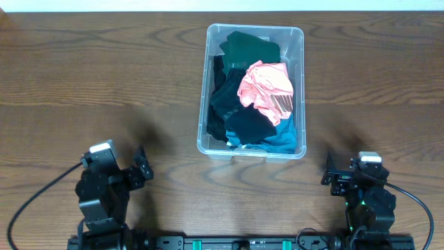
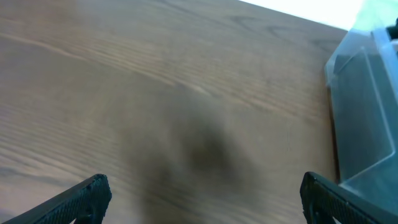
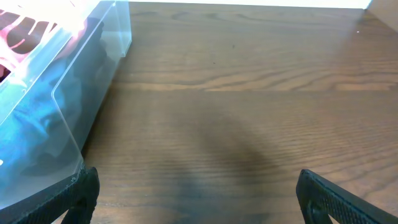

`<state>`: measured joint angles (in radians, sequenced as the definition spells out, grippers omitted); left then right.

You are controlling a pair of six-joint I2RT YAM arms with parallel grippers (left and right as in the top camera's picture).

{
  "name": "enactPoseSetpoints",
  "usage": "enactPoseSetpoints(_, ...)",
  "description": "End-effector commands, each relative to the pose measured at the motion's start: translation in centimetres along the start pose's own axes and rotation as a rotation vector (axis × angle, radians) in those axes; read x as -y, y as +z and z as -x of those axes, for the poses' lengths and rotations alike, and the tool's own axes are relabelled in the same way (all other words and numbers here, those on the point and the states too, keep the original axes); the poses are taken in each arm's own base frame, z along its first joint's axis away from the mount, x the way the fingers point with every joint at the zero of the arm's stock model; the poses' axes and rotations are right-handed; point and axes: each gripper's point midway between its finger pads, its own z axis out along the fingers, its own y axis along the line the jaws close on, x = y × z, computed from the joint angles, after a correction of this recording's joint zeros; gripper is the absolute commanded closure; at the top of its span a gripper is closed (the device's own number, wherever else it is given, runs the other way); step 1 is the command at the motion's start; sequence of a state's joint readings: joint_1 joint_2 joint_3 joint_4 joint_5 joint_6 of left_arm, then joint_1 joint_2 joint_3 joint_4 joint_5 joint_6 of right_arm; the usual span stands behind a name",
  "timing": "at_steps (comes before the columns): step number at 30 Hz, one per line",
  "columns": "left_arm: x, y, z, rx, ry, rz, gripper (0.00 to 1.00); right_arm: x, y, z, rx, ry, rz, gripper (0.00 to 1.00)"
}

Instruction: Pack container

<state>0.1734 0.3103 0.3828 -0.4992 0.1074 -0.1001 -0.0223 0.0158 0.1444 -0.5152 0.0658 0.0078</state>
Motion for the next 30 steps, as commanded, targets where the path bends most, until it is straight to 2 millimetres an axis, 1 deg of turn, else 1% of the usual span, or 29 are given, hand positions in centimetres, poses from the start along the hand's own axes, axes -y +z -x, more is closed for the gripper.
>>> enactPoseSetpoints(1, 0.3, 0.4, -1.3, -0.002, 0.016, -0.029, 0.02, 0.2, 0.0, 0.0, 0.001, 0.018, -0.006, 0.01)
enactPoseSetpoints(13, -0.1, 1.7, -4.5, 0.024, 0.015, -0.045, 0.02, 0.2, 0.0, 0.0, 0.001, 0.018, -0.006, 0.01)
enactPoseSetpoints(17, -0.2, 2.2, -5.2, 0.034, 0.015, -0.050, 0.02, 0.2, 0.0, 0.0, 0.001, 0.018, -0.006, 0.01)
enactPoseSetpoints(21, -0.1, 2.2, -4.7, 0.063, 0.018, -0.054, 0.02, 0.2, 0.0, 0.0, 0.001, 0.018, -0.006, 0.01)
enactPoseSetpoints(30, 0.3, 2.0, -4.5, 0.079, 0.026, -0.071, 0.02, 0.2, 0.0, 0.0, 0.001, 0.018, -0.006, 0.01)
